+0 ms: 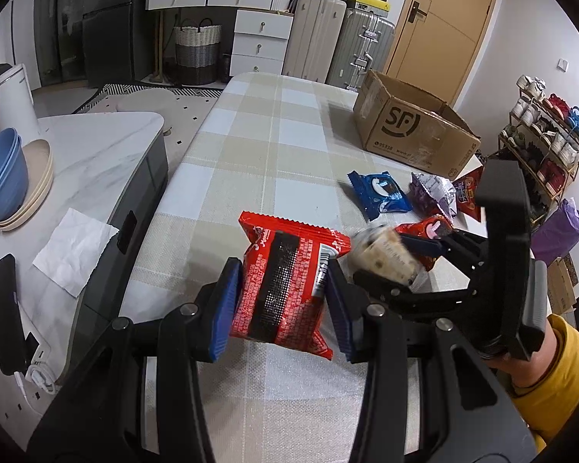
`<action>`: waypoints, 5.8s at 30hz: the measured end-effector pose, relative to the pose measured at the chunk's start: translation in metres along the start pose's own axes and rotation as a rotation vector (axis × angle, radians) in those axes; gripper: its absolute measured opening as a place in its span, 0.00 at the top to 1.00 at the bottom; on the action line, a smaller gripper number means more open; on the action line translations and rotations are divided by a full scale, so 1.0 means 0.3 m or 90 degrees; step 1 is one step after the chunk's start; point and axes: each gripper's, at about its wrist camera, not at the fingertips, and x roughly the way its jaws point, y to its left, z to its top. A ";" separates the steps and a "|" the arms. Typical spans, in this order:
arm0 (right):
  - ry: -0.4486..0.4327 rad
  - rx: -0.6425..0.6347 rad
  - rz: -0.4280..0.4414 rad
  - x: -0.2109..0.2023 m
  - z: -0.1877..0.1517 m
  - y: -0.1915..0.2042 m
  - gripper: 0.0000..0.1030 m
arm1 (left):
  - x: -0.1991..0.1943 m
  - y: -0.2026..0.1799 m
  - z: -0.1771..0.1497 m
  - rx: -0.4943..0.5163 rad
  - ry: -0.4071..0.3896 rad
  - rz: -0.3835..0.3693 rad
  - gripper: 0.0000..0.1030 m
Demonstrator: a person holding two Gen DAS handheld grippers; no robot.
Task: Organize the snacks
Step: 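Grasp the white dotted cracker pack with the right tool while the left tool holds the wafer pack, then carry the wafer pack and cracker pack over the SF box with both tools, then open both tools to drop the two packs into the box, then move both tools back over the remaining snacks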
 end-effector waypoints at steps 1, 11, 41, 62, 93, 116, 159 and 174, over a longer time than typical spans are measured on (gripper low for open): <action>0.000 0.002 0.000 -0.002 -0.002 -0.005 0.43 | -0.002 -0.004 -0.002 0.002 -0.002 0.004 0.61; -0.023 0.053 0.051 -0.046 -0.020 -0.035 0.44 | -0.045 -0.040 -0.003 0.026 -0.025 0.026 0.61; -0.282 0.225 0.020 -0.838 -0.242 -0.384 0.44 | -0.129 -0.500 0.158 0.136 -0.097 -0.045 0.61; -0.339 0.214 0.019 -0.929 0.152 -0.680 0.44 | 0.009 -0.656 0.683 0.134 -0.104 -0.093 0.61; -0.208 0.295 0.013 -0.329 0.414 -1.031 0.43 | 0.831 -0.813 1.042 0.139 0.077 -0.086 0.61; -0.172 0.293 0.003 -0.223 0.382 -1.026 0.42 | 0.861 -0.791 1.004 0.133 0.072 -0.067 0.51; -0.398 0.200 -0.027 -1.070 -0.027 -0.284 0.03 | -0.594 -0.629 0.380 0.128 -0.268 0.000 0.00; -0.309 0.184 -0.223 -0.988 -0.138 -0.162 0.01 | -0.615 -0.529 0.158 0.092 -0.229 0.019 0.00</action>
